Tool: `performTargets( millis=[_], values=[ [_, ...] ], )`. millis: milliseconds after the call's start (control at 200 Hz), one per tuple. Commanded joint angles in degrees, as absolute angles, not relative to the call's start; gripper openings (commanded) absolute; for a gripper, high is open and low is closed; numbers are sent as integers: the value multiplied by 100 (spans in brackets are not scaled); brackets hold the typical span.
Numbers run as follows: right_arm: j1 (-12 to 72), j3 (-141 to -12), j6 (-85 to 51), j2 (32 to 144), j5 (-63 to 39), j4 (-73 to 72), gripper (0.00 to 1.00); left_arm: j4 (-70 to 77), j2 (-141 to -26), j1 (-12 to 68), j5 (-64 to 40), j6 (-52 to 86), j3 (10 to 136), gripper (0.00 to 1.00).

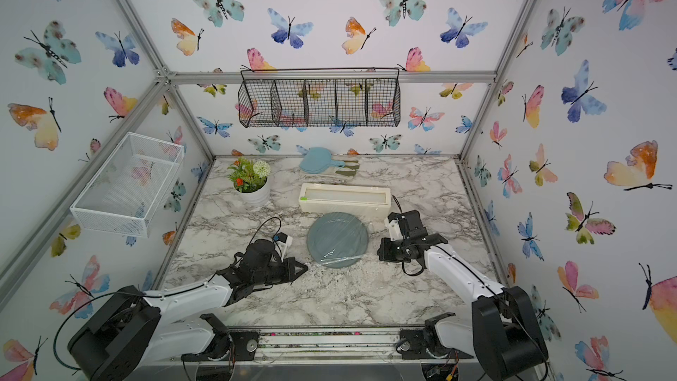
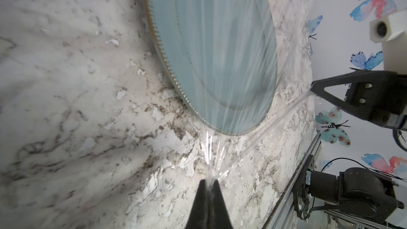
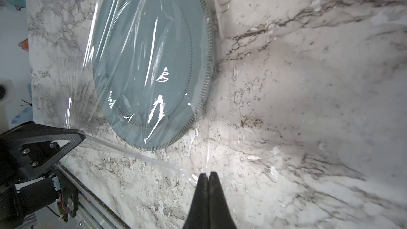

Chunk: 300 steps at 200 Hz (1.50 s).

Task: Wrap the plate with plastic wrap
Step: Cover the plate with plastic wrap.

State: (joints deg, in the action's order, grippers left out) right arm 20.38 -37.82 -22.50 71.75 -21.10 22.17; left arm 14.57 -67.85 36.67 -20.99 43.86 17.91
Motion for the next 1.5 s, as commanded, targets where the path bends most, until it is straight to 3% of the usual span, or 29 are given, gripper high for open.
performTargets(
  millis=[0, 200, 621, 1096, 1497],
  values=[
    [2122, -3735, -2404, 7318, -2004, 2034, 2, 656, -6735, 3560, -1881, 4273, 1787, 0],
    [2369, -3727, -2598, 7250, -1926, 2123, 2, 549, -6776, 3558, -1998, 4261, 1767, 0],
    [2428, -4099, -2825, 6271, -1798, 3000, 2, -754, -5596, 3560, -1906, 4176, 2386, 0],
    [2436, -5608, -2828, 5806, -1572, 3946, 2, -1487, -5065, 3563, -1881, 4133, 3407, 0],
    [2479, -5993, -3023, 5538, -1796, 4215, 2, -1843, -4716, 3853, -1646, 4308, 3859, 0]
  ],
)
